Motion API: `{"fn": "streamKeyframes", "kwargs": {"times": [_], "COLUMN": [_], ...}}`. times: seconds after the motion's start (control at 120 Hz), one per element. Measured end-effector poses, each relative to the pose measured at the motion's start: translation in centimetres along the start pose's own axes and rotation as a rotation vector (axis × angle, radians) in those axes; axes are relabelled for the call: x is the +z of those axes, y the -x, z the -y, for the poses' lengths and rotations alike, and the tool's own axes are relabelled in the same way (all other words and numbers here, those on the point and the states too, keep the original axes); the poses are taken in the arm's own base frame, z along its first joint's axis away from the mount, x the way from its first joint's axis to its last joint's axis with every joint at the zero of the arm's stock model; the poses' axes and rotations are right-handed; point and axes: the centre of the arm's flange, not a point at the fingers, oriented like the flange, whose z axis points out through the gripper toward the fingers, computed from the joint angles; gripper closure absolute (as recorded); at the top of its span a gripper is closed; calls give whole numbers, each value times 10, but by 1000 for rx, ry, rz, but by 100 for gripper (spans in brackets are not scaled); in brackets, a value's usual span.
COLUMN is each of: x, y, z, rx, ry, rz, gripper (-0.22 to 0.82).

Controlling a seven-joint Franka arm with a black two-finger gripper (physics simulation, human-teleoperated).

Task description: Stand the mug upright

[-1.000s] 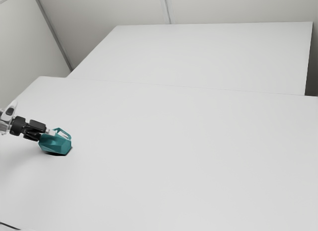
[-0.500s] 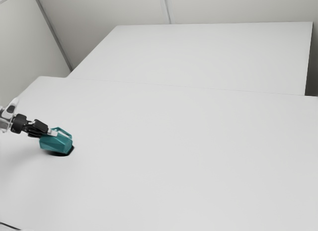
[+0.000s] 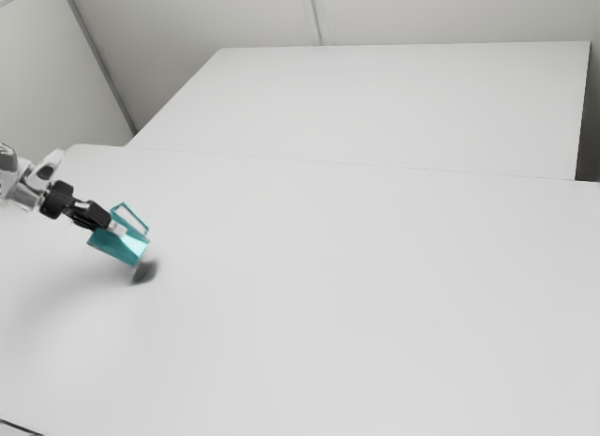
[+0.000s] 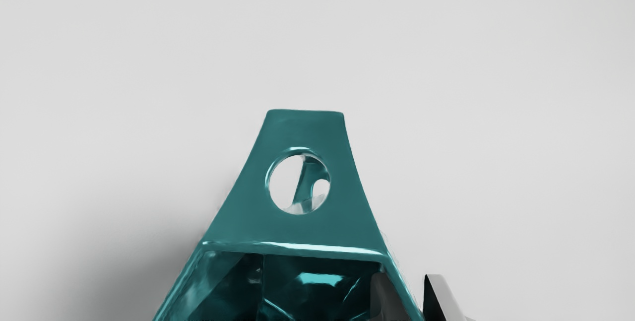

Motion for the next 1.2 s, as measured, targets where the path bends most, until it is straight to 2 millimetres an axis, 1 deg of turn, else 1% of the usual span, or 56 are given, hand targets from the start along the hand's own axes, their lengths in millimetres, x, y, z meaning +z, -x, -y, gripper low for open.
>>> {"fn": "streamKeyframes", "kwargs": {"times": [0.125,0.242,0.35,0.408,0.542,0.625,0.667,0.7,0.792,0.858,1.075,1.2], "x": [7,13,27,35,45,63,66,64,55,56,79,103], "y": [-25,-47,-62,-71,-77,-71,-66,-63,-49,-43,-27,-15], "z": [-42,-85,-113,-133,-188,-212,-218,-219,-213,-219,-237,-240], "rx": [78,136,156,175,216,222,216,201,141,119,66,34], "ry": [-68,-135,-188,-223,-300,-323,-343,-361,-401,-423,-474,-498], "rz": [120,207,274,302,347,366,369,364,339,331,328,338], "gripper": [77,77,77,77,78,78,78,78,78,78,78,78]}}
